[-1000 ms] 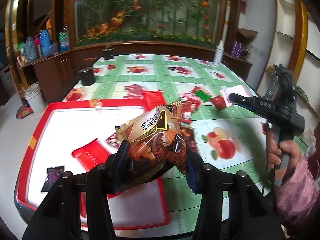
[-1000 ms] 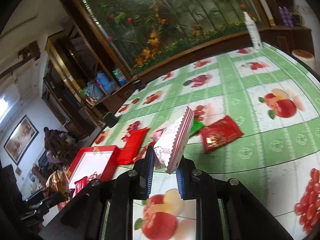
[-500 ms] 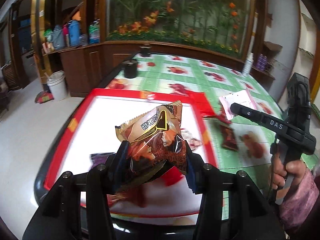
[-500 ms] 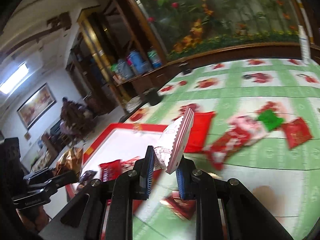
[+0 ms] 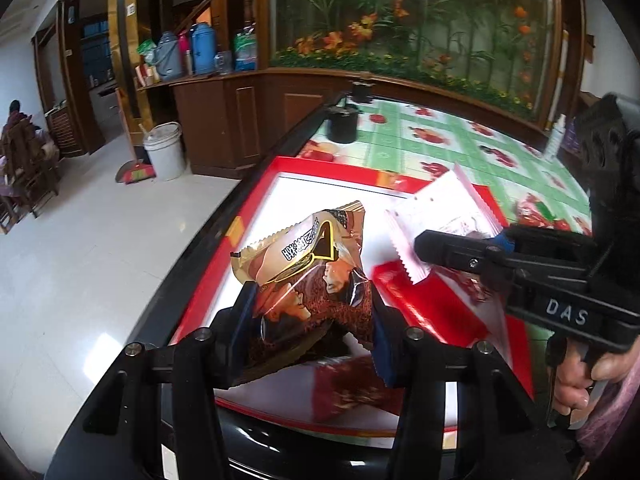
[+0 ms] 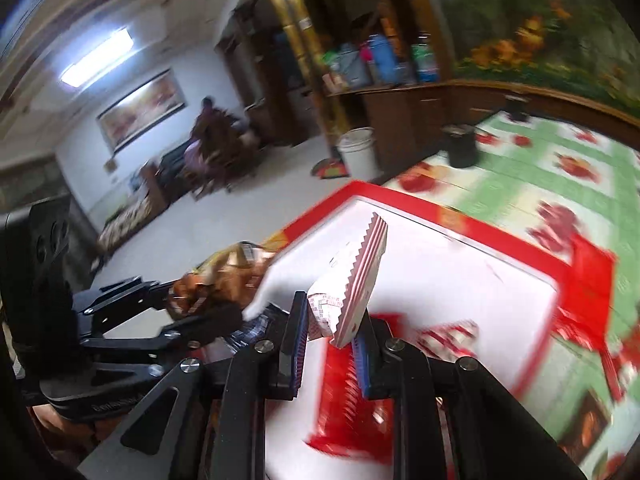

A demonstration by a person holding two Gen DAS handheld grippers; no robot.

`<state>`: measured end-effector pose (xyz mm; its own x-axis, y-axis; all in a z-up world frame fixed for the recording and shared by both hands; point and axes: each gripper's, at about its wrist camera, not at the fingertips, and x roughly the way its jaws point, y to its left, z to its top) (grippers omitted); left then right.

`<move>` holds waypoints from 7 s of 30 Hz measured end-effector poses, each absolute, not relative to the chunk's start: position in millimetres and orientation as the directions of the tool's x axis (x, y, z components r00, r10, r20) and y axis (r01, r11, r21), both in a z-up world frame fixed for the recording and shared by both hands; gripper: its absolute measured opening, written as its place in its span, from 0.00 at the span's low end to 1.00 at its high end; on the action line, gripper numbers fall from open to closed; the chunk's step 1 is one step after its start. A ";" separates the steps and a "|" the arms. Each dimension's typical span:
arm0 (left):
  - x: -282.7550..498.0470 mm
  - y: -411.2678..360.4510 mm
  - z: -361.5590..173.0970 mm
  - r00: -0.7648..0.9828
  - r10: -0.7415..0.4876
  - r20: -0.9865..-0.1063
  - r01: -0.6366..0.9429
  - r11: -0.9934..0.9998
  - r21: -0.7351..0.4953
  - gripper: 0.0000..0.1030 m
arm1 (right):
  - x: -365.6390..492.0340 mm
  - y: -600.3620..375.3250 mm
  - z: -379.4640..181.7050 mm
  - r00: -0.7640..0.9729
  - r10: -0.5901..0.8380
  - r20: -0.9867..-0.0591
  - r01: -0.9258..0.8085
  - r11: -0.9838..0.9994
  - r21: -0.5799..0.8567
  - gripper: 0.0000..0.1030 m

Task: Organize snacks
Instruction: 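Carry both packets over the tray and open both grippers to drop them, then grasp the brown MANLY packet with the left gripper while the right gripper grasps the red packet, then carry both packets over the white tray and open both grippers to release them, then grasp the red-and-white candy pack with the left gripper while the right gripper grasps the green packet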

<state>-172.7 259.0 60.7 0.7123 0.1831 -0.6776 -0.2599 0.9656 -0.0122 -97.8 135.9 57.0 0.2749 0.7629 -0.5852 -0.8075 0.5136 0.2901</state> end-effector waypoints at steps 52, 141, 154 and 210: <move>-123.4 144.6 115.2 0.741 0.310 -0.595 -0.137 0.938 0.318 0.81 | 24.0 -71.4 98.5 0.483 0.619 -0.619 -0.465 0.781 0.418 0.60; -107.4 88.5 87.2 0.679 -0.126 -0.723 0.120 0.991 -0.061 0.31 | 57.0 -161.7 59.5 0.508 0.624 -0.594 -0.289 0.773 0.565 0.25; -127.1 163.2 92.6 0.714 -0.034 -0.699 -0.030 0.996 -0.079 0.31 | 18.1 -59.8 68.1 0.360 0.822 -0.441 -0.517 0.569 0.640 0.24; -34.7 35.5 63.5 0.657 -0.032 -0.753 0.290 0.933 0.212 0.72 | 75.1 -187.8 52.4 0.631 0.532 -0.564 -0.120 0.786 0.607 0.63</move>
<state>-34.7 35.5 63.5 0.6569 -0.0325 -0.7533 0.2897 0.9333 0.2124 75.1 -187.8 52.4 0.6310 0.5322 -0.5644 -0.1202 0.7859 0.6066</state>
